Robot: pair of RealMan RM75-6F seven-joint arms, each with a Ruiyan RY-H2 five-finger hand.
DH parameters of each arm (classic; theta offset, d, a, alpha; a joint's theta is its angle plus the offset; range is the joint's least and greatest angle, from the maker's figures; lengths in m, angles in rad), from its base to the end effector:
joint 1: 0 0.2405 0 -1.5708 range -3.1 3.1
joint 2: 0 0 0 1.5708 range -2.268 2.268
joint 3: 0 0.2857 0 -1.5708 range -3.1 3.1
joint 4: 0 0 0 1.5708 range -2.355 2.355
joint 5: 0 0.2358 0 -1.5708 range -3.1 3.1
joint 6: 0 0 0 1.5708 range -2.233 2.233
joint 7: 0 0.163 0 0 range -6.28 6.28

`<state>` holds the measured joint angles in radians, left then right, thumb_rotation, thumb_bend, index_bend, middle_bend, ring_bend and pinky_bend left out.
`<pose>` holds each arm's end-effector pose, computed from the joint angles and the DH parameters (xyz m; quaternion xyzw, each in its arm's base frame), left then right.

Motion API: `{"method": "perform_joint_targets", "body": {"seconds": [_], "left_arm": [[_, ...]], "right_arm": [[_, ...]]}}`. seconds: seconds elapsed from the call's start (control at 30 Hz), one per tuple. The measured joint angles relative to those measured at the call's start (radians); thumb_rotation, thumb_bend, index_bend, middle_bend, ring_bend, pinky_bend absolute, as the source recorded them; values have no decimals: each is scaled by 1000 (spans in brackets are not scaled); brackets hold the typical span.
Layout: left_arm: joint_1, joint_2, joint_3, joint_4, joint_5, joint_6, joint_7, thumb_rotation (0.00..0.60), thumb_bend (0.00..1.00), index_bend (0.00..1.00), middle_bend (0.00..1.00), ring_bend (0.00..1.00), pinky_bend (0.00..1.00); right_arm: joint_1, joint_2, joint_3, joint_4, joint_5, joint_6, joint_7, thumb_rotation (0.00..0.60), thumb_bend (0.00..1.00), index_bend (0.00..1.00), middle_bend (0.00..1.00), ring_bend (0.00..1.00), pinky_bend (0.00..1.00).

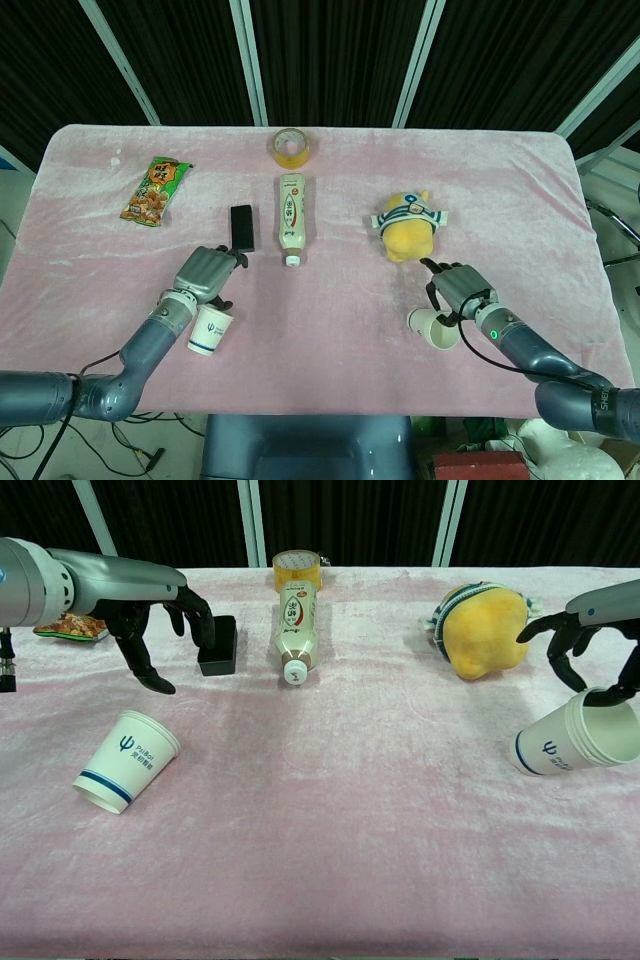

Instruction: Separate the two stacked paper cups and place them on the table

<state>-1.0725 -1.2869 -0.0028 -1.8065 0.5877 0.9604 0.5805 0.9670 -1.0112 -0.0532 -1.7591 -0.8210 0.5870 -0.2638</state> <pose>-0.1258 0.3882 -0.0028 -0.7922 -0.3765 -0.2377 0.4175 -0.2096 -0.3849 0.0658 0.7956 -0.4417 0.1602 0.3825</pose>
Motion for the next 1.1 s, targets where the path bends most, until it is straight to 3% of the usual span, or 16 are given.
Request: {"method": "perform_joint_targets", "body": {"seconds": [0.17, 0.23, 0.37, 0.53, 0.83, 1.1], "left_arm": [[15, 21, -18, -11, 30, -5, -35, 600, 117, 220, 185, 99, 409], [22, 28, -24, -12, 45, -11, -52, 600, 117, 219, 184, 99, 409], [34, 38, -31, -12, 68, -25, -74, 600, 106, 218, 182, 99, 407], [51, 47, -42, -7, 90, -36, -113, 600, 102, 217, 178, 99, 392], [86, 71, -53, 5, 146, -28, -152, 600, 102, 217, 176, 69, 333], [154, 135, -54, -19, 250, 64, -176, 600, 101, 172, 115, 2, 215]], "right_arm": [[23, -7, -20, -13, 64, 20, -39, 600, 242, 41, 0, 126, 177], [31, -7, -25, -18, 86, 23, -47, 600, 211, 5, 0, 126, 177], [43, -8, -30, -31, 122, 41, -57, 600, 157, 0, 0, 126, 177], [15, 5, 10, -53, 101, 76, 12, 600, 136, 0, 0, 127, 177], [-103, 70, 87, -56, -71, 130, 203, 600, 135, 0, 0, 125, 177], [-235, 106, 96, 20, -158, 311, 251, 600, 135, 0, 0, 120, 177]]}}
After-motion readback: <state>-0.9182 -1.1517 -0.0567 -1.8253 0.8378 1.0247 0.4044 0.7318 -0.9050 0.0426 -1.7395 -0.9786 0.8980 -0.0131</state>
